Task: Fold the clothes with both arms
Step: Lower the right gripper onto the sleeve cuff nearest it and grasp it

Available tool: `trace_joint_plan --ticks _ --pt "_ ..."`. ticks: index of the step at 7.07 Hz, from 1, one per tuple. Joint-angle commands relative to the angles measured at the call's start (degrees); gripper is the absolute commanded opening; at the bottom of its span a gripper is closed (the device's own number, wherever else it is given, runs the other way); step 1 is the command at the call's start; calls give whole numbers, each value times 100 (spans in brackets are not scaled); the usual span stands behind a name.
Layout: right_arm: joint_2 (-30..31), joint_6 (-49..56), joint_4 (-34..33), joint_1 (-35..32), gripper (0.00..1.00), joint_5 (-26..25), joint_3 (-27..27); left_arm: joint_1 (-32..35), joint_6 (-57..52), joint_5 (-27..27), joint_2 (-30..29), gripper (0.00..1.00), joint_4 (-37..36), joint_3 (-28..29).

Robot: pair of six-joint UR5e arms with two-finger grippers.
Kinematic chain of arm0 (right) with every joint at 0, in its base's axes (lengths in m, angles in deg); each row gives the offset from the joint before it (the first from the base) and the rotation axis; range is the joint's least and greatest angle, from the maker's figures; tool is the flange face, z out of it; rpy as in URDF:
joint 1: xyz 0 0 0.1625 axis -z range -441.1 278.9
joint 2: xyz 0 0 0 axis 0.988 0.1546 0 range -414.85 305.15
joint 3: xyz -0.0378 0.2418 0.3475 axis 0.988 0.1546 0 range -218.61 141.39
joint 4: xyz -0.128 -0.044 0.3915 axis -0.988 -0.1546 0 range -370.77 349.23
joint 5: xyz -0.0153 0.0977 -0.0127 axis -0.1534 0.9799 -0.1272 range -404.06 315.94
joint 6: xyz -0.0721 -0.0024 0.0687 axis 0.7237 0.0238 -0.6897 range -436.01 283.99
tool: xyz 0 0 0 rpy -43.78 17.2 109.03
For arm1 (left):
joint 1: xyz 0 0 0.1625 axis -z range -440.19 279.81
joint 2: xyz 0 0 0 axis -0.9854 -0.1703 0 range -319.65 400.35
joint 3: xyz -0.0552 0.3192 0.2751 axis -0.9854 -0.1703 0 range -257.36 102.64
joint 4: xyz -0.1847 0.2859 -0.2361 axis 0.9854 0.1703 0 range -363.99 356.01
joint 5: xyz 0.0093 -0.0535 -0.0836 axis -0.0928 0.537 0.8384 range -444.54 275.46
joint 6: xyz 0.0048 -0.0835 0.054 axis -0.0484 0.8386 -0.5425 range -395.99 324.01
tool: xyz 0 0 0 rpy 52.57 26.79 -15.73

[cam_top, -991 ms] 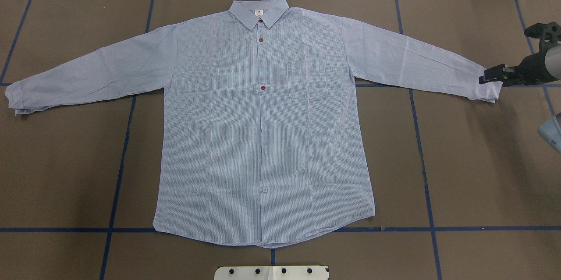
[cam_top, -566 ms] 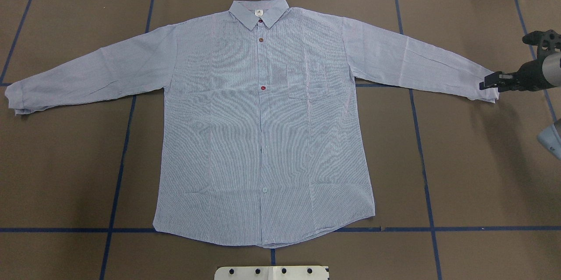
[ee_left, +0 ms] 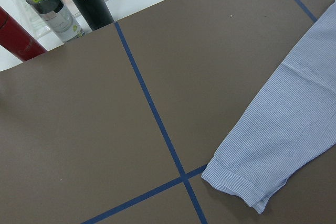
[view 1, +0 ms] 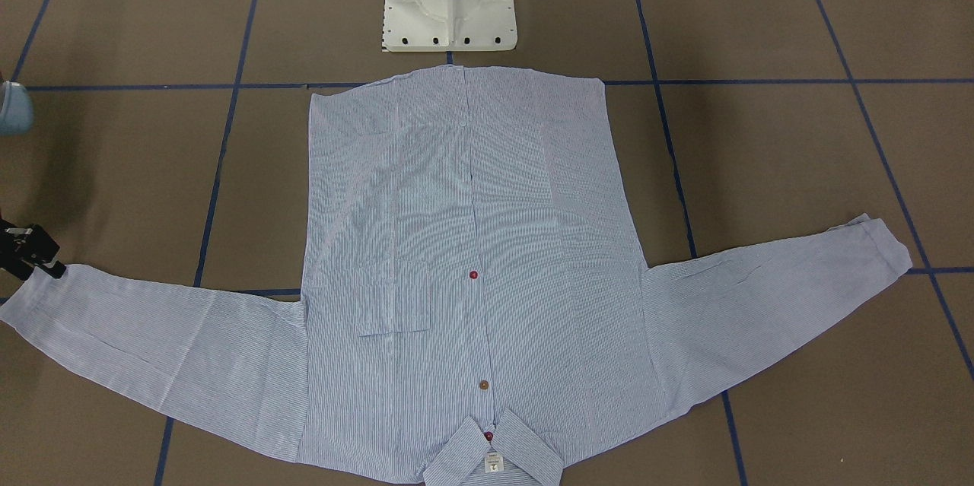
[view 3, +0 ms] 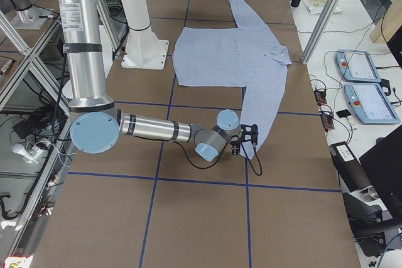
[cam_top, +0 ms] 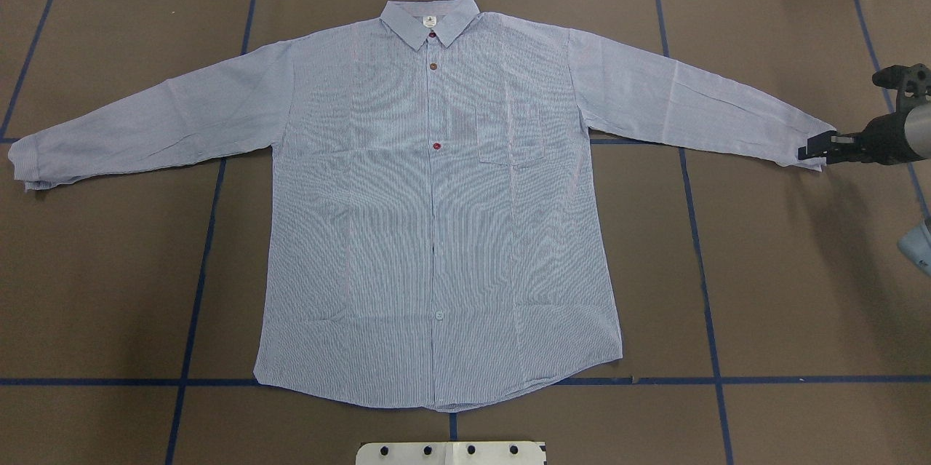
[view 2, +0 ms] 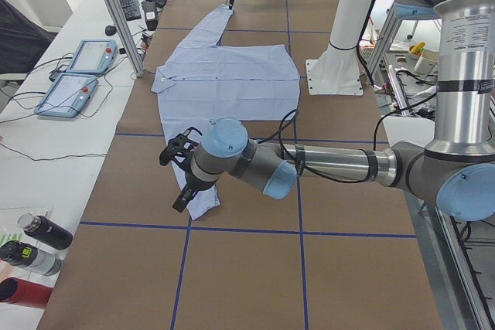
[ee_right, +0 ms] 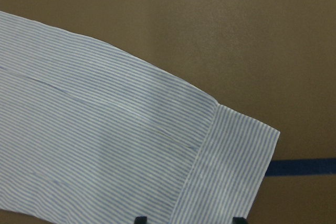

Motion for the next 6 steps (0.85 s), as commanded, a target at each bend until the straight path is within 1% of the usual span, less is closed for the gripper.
trace_joint_plan --ticks 1,2,3,4,6 --pt "15 -10 12 63 52 -88 2 0 0 0 9 100 0 -2" --pt "15 -10 12 63 32 -89 2 0 0 0 9 100 0 -2" --pt "15 -1 12 63 0 -80 -7 0 0 0 9 100 0 -2" --pt "15 25 12 63 0 -54 -33 0 0 0 9 100 0 -2" --pt "-64 8 -171 55 0 -10 -392 0 0 0 9 100 0 -2"
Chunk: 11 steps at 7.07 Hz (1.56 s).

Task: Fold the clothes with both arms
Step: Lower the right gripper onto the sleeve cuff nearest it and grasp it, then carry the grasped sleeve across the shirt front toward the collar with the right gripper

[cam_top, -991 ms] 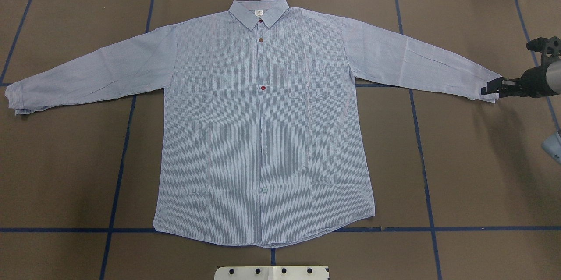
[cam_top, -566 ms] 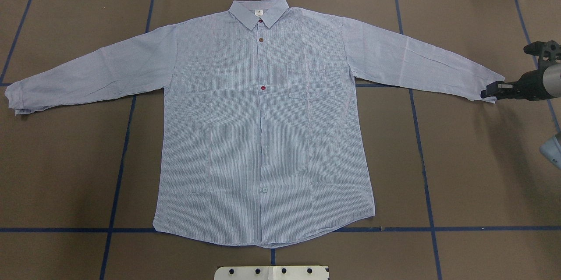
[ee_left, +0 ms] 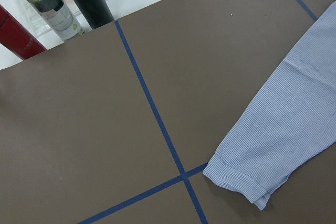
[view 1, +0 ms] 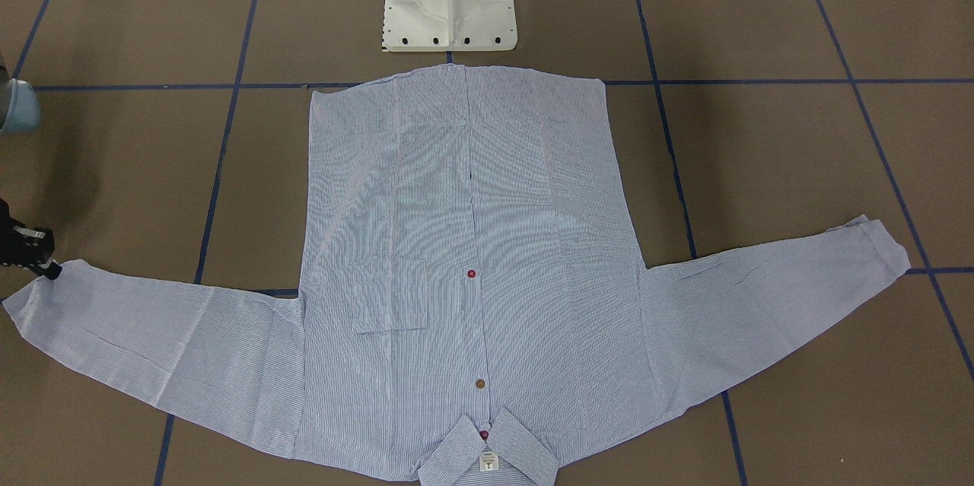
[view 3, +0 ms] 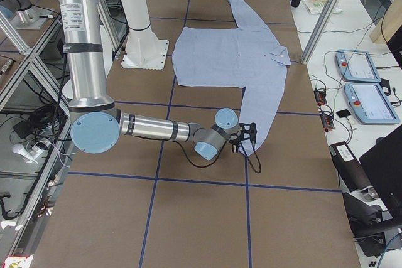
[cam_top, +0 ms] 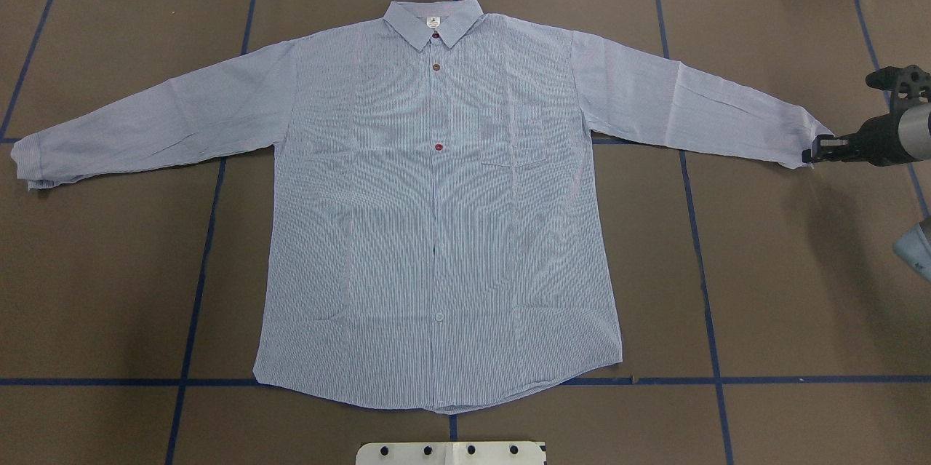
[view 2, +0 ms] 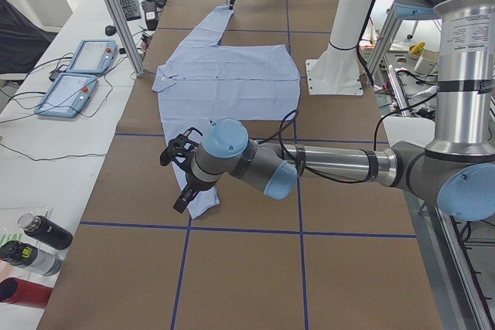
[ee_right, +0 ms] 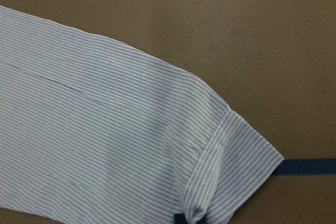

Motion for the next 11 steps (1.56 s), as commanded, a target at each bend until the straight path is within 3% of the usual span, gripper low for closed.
trace_joint_plan --ticks 1,3,6,9,11 --pt "-268 -19 -536 31 0 -3 -424 0 -5 0 0 100 0 0" --pt "-1231 -36 -2043 258 0 -239 -907 0 4 0 0 100 0 9" --pt "-3095 -281 -4130 1364 0 -1371 -971 0 4 0 0 100 -9 35" --pt "-4809 -643 -4161 2269 0 -2452 107 0 4 0 0 100 -17 61" --pt "-5233 -599 -4144 2815 0 -3348 450 0 4 0 0 100 -26 70"
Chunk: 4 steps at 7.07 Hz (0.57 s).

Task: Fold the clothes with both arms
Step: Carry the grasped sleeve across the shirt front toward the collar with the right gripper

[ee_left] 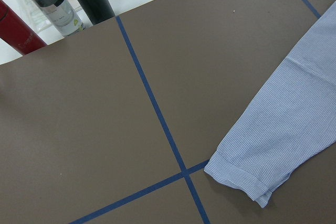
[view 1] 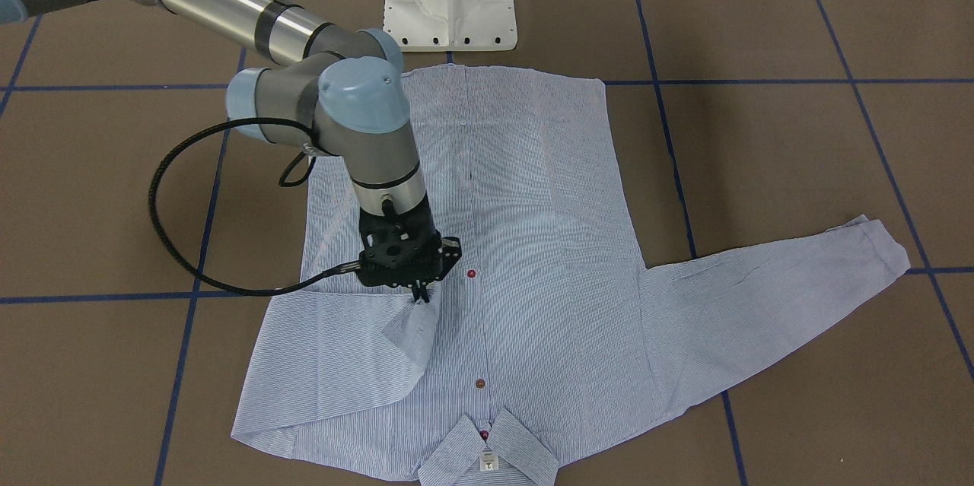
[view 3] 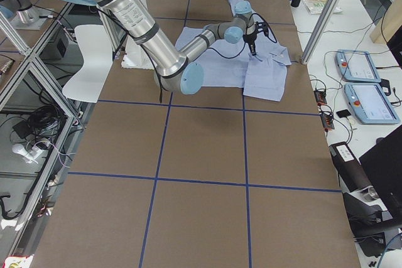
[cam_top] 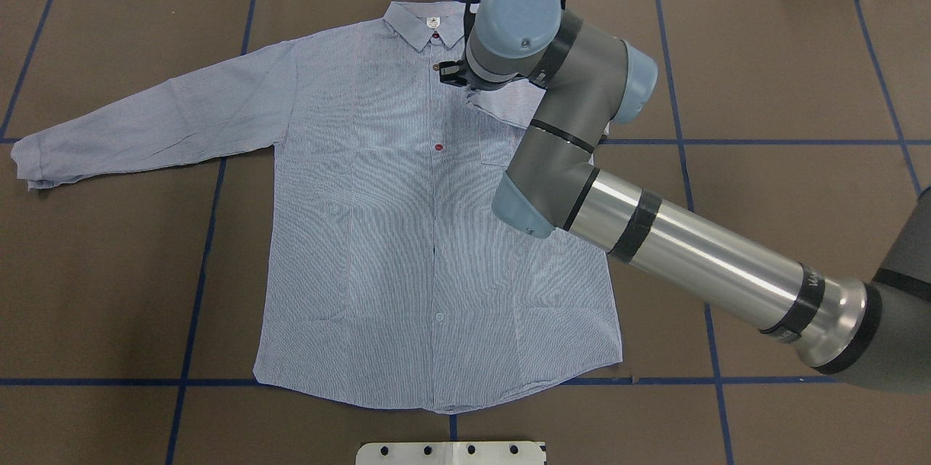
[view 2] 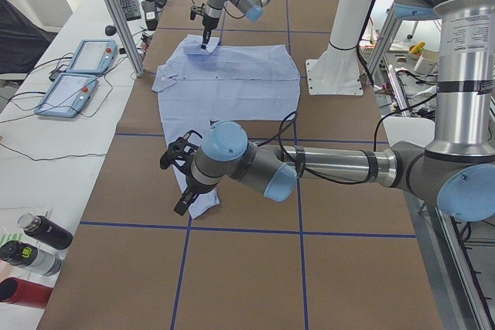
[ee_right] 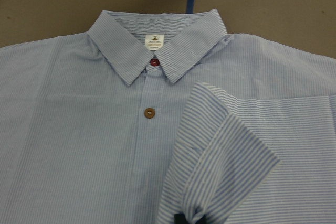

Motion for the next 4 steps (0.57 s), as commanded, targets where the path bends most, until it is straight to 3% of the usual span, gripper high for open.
trace_joint_plan --ticks 1,4 --pt "-615 51 15 541 0 -741 603 0 0 0 0 100 -7 14" --pt "-732 296 24 1007 0 -1216 694 0 0 0 0 100 -7 40"
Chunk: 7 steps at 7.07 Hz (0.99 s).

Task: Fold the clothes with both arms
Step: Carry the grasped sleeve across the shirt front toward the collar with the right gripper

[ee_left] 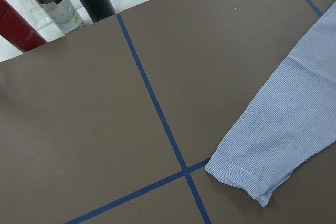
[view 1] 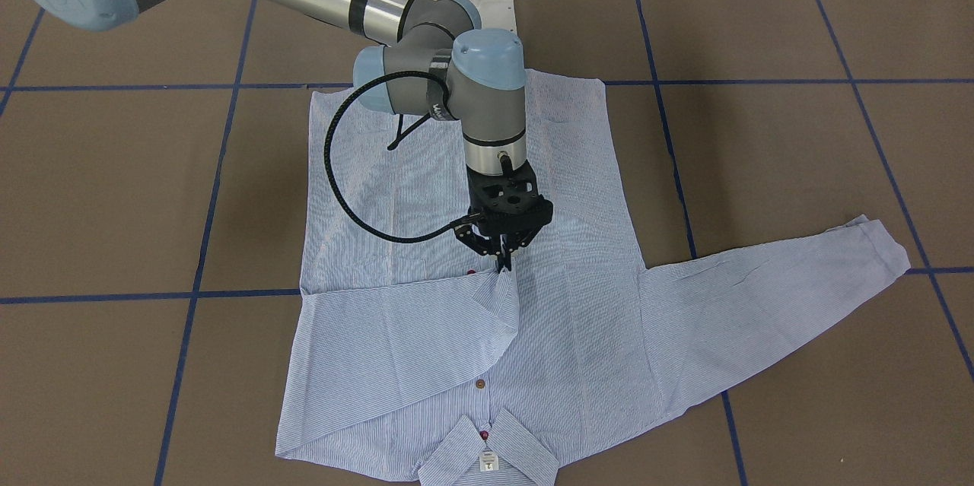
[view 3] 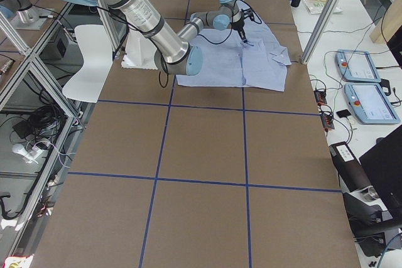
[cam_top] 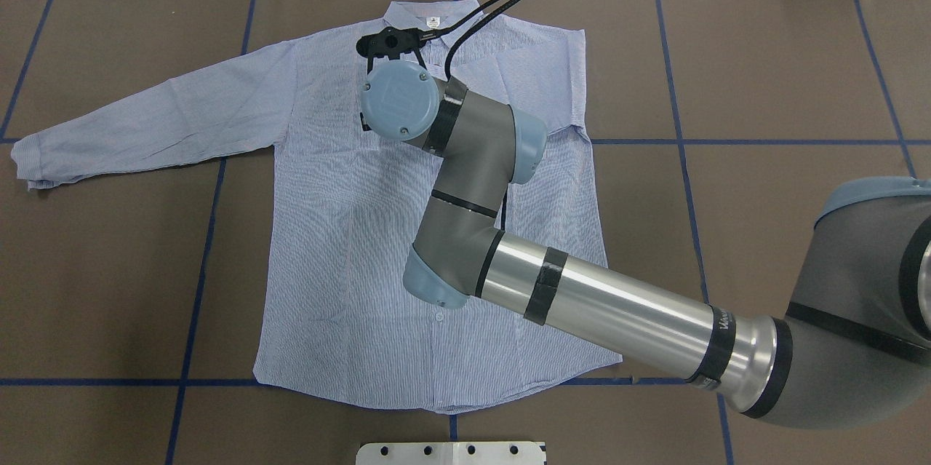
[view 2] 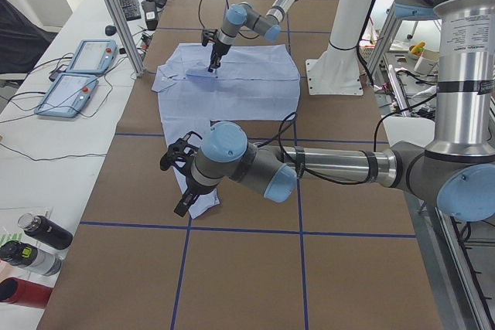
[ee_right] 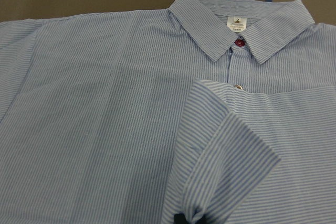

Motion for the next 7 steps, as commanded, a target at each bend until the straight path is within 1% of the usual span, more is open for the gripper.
trace_joint_plan --ticks 1,2,3,4,5,6,7 --pt "-60 176 2 284 0 -284 39 0 -9 0 0 100 0 7" --pt "-86 176 2 328 0 -328 74 0 0 0 9 100 0 24" --pt "-182 185 2 381 0 -398 239 0 0 0 0 100 0 33" --pt "-217 176 2 399 46 -425 311 0 0 0 0 100 0 33" --pt "-279 176 2 477 99 -678 442 0 0 0 0 100 0 33" --pt "-575 176 -7 539 100 -872 861 0 0 0 0 100 0 33" --pt "-735 176 -7 540 100 -882 996 0 0 0 0 100 0 33"
